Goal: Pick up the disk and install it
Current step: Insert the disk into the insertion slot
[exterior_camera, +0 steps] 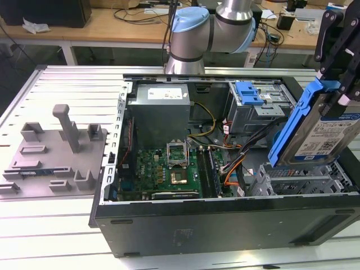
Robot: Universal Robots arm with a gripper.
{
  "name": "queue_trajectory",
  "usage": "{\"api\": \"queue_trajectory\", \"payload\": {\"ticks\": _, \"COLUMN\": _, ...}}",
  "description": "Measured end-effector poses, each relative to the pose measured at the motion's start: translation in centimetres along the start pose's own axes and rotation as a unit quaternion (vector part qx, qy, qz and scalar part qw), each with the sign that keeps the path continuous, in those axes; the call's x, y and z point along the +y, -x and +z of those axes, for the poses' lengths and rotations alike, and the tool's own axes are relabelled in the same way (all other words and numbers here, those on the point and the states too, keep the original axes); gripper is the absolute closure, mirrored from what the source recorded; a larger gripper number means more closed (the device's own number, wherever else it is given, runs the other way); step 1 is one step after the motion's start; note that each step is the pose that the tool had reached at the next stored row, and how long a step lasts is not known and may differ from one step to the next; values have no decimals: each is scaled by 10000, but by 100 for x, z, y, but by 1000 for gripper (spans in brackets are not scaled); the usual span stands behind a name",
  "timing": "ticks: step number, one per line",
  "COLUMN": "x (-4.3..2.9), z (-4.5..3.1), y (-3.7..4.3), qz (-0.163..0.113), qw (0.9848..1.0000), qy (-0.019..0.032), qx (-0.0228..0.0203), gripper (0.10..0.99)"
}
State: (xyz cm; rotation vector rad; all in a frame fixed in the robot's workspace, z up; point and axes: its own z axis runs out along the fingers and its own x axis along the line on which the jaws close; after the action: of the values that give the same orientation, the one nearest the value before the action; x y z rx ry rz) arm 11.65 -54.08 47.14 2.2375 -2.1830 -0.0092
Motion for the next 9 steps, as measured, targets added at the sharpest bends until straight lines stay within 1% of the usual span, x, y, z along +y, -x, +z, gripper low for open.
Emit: {"api": "queue_trajectory", "payload": {"ticks": 9, "x": -4, "z": 31, "y": -11, "qz": 0, "qw": 10000, "qy": 0, "qx": 0, "gripper": 722}}
